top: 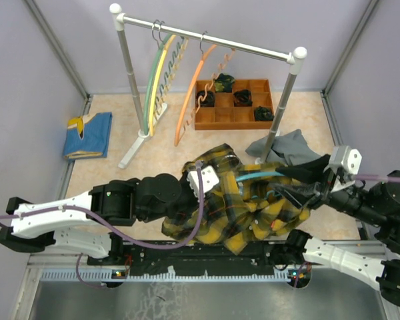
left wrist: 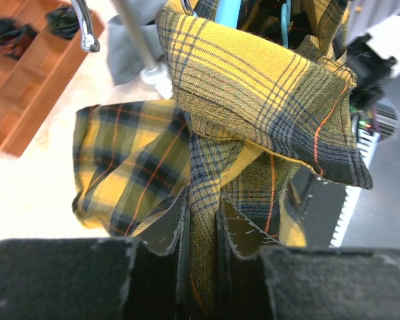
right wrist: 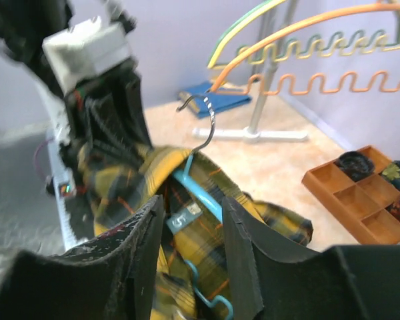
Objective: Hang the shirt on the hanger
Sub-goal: Adjust the shirt on the hanger.
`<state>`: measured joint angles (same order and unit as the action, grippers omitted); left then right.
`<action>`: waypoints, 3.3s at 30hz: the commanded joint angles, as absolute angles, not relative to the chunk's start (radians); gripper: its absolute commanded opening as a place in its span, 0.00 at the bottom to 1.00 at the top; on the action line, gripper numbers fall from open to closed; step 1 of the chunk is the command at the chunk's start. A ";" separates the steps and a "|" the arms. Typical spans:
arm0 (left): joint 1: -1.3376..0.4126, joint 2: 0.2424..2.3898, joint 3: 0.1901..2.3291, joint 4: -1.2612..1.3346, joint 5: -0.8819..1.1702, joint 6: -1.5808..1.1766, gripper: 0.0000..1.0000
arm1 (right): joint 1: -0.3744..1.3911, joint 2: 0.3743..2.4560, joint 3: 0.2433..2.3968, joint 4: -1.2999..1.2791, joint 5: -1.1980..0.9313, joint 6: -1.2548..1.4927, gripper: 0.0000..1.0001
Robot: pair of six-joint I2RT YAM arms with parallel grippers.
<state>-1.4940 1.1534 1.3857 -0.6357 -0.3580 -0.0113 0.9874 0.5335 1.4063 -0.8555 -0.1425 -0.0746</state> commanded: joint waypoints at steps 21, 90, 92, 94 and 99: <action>-1.482 1.175 1.380 -0.445 -0.645 -0.158 0.00 | 0.987 0.648 1.019 -0.049 0.155 0.337 0.45; -1.481 0.947 1.119 -0.734 -0.817 -0.585 0.02 | 0.986 0.564 1.172 -0.006 0.514 0.173 0.00; -1.481 0.938 1.136 -0.767 -0.831 -0.611 0.00 | 0.987 0.550 1.161 -0.003 0.513 0.155 0.00; -1.482 0.927 1.155 -0.837 -0.851 -0.648 0.00 | 0.986 0.539 1.156 -0.010 0.515 0.137 0.00; -1.482 0.870 1.161 -0.918 -0.888 -0.721 0.00 | 0.987 0.509 1.156 -0.035 0.525 0.102 0.00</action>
<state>-1.4841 0.9268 1.1450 -0.7631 -0.8207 -0.6533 0.9882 0.5533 1.1210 -0.1272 0.4763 0.1795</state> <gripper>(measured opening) 0.010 0.024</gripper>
